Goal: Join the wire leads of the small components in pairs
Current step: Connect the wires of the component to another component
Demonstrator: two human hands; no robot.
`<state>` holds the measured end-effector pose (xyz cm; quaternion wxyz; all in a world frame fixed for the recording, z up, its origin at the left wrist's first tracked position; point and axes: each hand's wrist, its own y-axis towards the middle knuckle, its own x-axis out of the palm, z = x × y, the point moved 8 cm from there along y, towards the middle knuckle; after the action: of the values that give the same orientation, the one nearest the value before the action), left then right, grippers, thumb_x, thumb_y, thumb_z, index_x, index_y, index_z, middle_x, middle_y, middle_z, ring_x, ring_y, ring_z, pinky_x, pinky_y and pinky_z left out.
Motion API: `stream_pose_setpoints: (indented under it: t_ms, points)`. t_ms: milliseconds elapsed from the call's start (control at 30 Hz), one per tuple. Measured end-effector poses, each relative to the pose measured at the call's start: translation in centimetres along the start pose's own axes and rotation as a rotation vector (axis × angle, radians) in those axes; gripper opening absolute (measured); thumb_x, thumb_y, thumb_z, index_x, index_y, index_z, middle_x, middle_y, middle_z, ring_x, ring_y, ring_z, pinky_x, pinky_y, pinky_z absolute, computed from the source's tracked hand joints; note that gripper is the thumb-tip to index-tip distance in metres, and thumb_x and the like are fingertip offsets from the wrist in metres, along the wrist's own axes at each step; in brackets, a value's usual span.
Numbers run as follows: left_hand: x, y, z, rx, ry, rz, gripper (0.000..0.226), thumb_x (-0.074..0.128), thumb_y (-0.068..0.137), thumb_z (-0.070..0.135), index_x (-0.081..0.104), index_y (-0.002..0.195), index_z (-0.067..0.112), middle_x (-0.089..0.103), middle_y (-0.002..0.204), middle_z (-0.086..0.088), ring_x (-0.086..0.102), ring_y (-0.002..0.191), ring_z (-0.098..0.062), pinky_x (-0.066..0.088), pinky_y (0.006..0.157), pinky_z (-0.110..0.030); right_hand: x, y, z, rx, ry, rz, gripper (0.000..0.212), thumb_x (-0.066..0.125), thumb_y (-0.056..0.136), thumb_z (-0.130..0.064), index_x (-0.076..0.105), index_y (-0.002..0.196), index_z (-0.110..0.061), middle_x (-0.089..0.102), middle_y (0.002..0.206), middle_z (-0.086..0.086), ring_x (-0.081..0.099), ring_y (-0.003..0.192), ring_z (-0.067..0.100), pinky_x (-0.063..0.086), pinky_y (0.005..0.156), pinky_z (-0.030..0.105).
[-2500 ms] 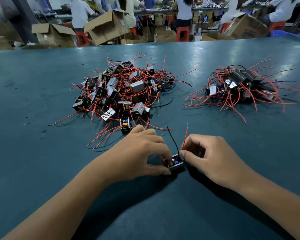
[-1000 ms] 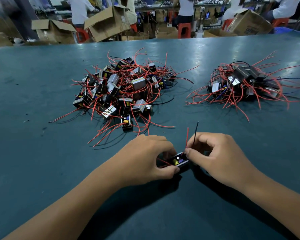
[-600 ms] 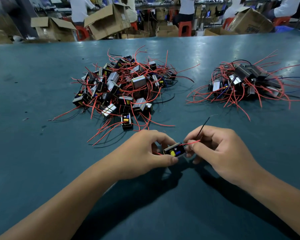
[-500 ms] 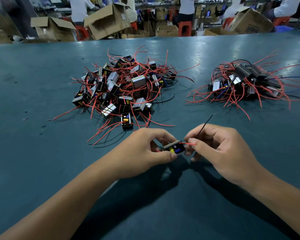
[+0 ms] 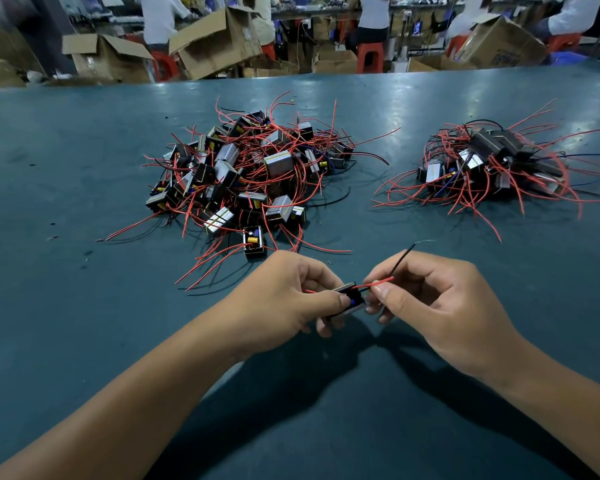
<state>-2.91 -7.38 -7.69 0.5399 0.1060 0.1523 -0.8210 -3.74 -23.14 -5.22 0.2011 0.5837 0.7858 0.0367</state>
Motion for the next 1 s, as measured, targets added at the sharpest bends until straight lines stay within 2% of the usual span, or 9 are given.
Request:
stream_pose_setpoints:
  t_ms: [200, 333, 400, 467, 600, 700, 800, 900, 1000]
  points:
    - [-0.3, 0.1, -0.4, -0.038, -0.010, 0.010, 0.012, 0.069, 0.092, 0.011, 0.069, 0.086, 0.000, 0.072, 0.069, -0.011, 0.063, 0.056, -0.019, 0.047, 0.054, -0.022, 0.0, 0.0, 0.3, -0.006, -0.027, -0.001, 0.007, 0.066, 0.087, -0.016, 0.071, 0.086, -0.019, 0.073, 0.076, 0.005, 0.069, 0.067, 0.014, 0.056, 0.064, 0.024]
    - [-1.2, 0.1, -0.7, -0.035, 0.296, -0.033, 0.009, 0.070, 0.091, 0.026, 0.072, 0.088, 0.018, 0.073, 0.073, 0.000, 0.065, 0.062, -0.013, 0.052, 0.060, -0.030, -0.1, 0.0, 0.6, 0.002, -0.132, 0.005, 0.013, 0.063, 0.084, -0.037, 0.069, 0.084, -0.025, 0.072, 0.074, 0.002, 0.068, 0.065, 0.022, 0.056, 0.064, 0.045]
    - [-2.3, 0.1, -0.5, 0.015, 0.458, 0.006, 0.009, 0.072, 0.089, 0.036, 0.074, 0.087, 0.028, 0.067, 0.073, 0.004, 0.057, 0.061, -0.008, 0.048, 0.063, -0.031, -0.1, 0.0, 0.6, 0.000, -0.140, 0.004, 0.019, 0.061, 0.082, -0.041, 0.069, 0.084, -0.024, 0.071, 0.073, 0.002, 0.067, 0.065, 0.022, 0.054, 0.061, 0.049]
    - [-3.0, 0.0, -0.6, 0.024, 0.507, -0.005, 0.010, 0.072, 0.088, 0.041, 0.075, 0.086, 0.032, 0.062, 0.075, 0.002, 0.050, 0.060, -0.006, 0.041, 0.061, -0.027, 0.0, 0.0, 0.7, 0.007, -0.141, -0.001, 0.022, 0.062, 0.081, -0.043, 0.070, 0.085, -0.023, 0.070, 0.072, 0.002, 0.067, 0.064, 0.023, 0.054, 0.059, 0.050]
    - [-3.3, -0.1, -1.3, -0.019, 0.498, -0.097, 0.012, 0.072, 0.090, 0.042, 0.075, 0.089, 0.030, 0.058, 0.071, 0.005, 0.049, 0.064, -0.006, 0.040, 0.064, -0.029, -0.2, 0.0, 1.0, 0.034, -0.119, -0.006, 0.025, 0.062, 0.080, -0.045, 0.071, 0.085, -0.022, 0.069, 0.071, 0.004, 0.066, 0.065, 0.031, 0.053, 0.058, 0.052]
    - [-4.2, -0.3, -1.3, -0.037, 0.515, -0.093, 0.016, 0.071, 0.089, 0.045, 0.075, 0.089, 0.030, 0.066, 0.076, 0.008, 0.058, 0.069, -0.009, 0.047, 0.069, -0.034, -0.1, 0.1, 1.1, 0.039, -0.111, -0.014, 0.018, 0.064, 0.082, -0.039, 0.072, 0.084, -0.023, 0.070, 0.073, 0.003, 0.068, 0.066, 0.022, 0.057, 0.058, 0.043]
    - [-6.0, -0.3, -0.6, 0.002, 0.561, 0.039, 0.021, 0.069, 0.089, 0.049, 0.074, 0.086, 0.029, 0.070, 0.079, 0.004, 0.061, 0.068, -0.011, 0.048, 0.065, -0.031, -0.2, 0.1, 1.4, 0.045, -0.112, -0.004, 0.009, 0.064, 0.084, -0.031, 0.071, 0.086, -0.025, 0.071, 0.075, 0.002, 0.069, 0.067, 0.018, 0.057, 0.057, 0.034]
    - [-8.9, -0.3, 0.2, 0.070, 0.553, 0.296, 0.016, 0.075, 0.087, 0.038, 0.071, 0.077, 0.026, 0.066, 0.069, 0.001, 0.052, 0.058, -0.004, 0.044, 0.058, -0.028, -0.6, 0.2, 1.4, 0.046, -0.093, 0.022, 0.015, 0.064, 0.081, -0.040, 0.071, 0.088, -0.029, 0.072, 0.078, 0.001, 0.069, 0.069, 0.019, 0.055, 0.055, 0.028]
    - [-10.5, -0.7, 0.5, 0.102, 0.656, 0.490, 0.015, 0.080, 0.083, 0.030, 0.067, 0.079, 0.026, 0.062, 0.067, 0.006, 0.053, 0.058, -0.004, 0.043, 0.056, -0.019, -0.8, 0.3, 1.4, 0.043, -0.076, 0.035, 0.024, 0.062, 0.078, -0.047, 0.071, 0.090, -0.029, 0.071, 0.080, 0.001, 0.068, 0.071, 0.022, 0.054, 0.055, 0.024]
